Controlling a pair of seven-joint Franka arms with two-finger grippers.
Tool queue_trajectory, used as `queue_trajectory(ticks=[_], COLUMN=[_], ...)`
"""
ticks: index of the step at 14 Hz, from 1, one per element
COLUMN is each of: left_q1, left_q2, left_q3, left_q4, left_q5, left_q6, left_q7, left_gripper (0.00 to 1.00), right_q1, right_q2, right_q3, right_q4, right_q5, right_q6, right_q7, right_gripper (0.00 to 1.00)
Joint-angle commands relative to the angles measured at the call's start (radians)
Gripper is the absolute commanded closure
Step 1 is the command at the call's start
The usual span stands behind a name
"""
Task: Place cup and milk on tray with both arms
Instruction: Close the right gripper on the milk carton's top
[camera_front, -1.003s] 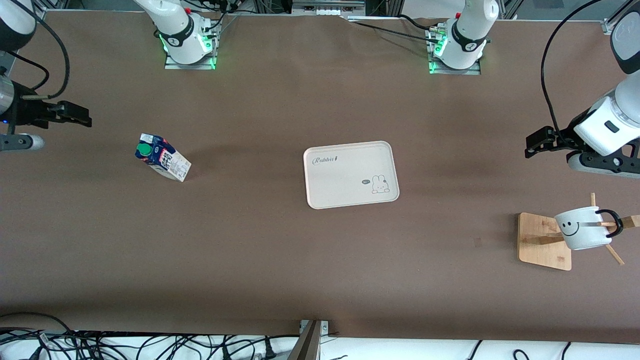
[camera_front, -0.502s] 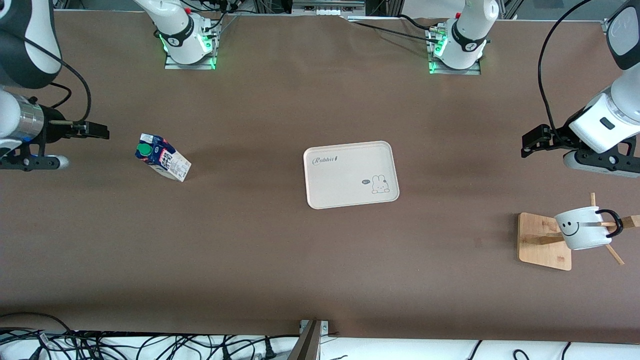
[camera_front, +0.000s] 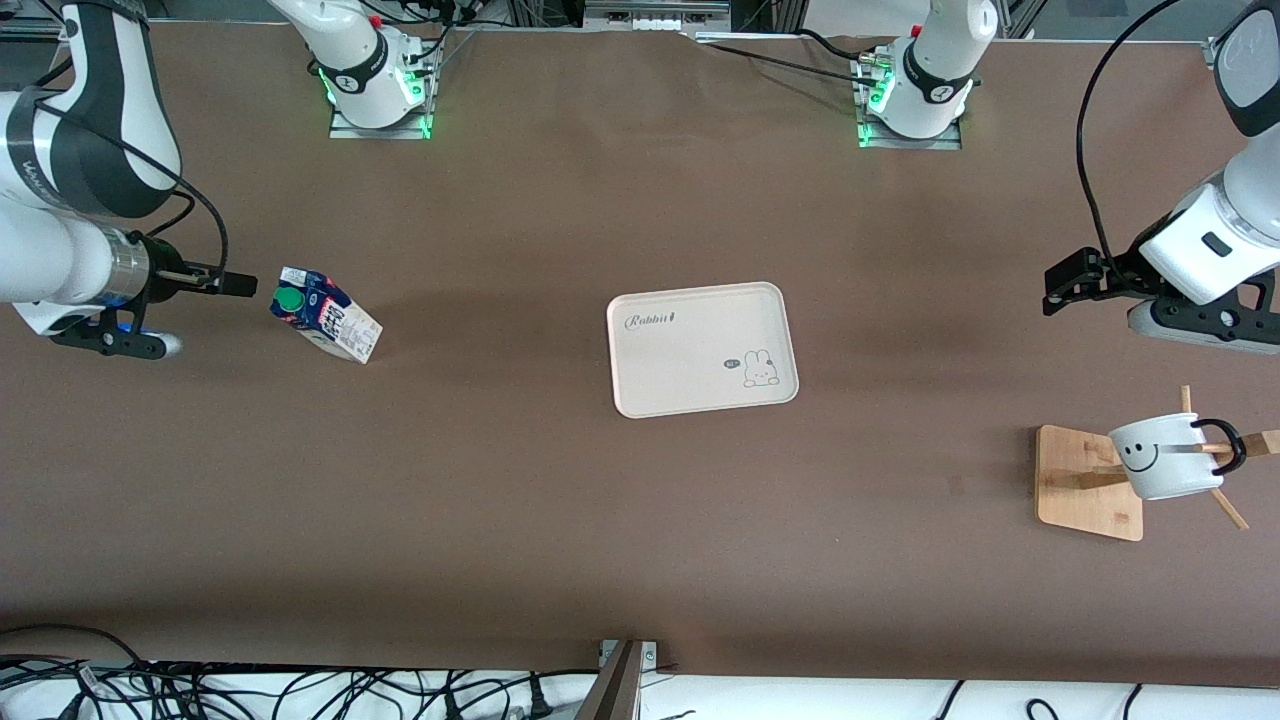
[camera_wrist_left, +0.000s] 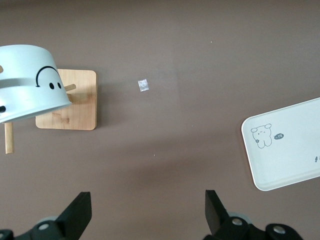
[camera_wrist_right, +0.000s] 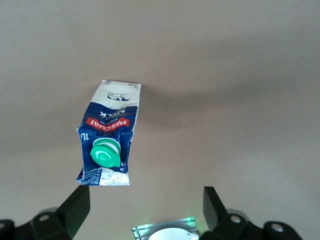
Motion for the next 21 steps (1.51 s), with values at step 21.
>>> queue_trajectory(ticks=[21], left_q1=[0.000], left_q2=[0.004], left_q3=[-0.002], left_q4=[0.018], left_q5=[0.025], left_q6=[-0.008], left_q7=[-0.007], left_gripper=[0.00], right_q1=[-0.020], right_q2=[-0.008], right_q3=[0.100], right_q4=[-0.217], right_q5=[0.017], right_q6=[0.194], right_q7=[0.114], right_gripper=[0.00])
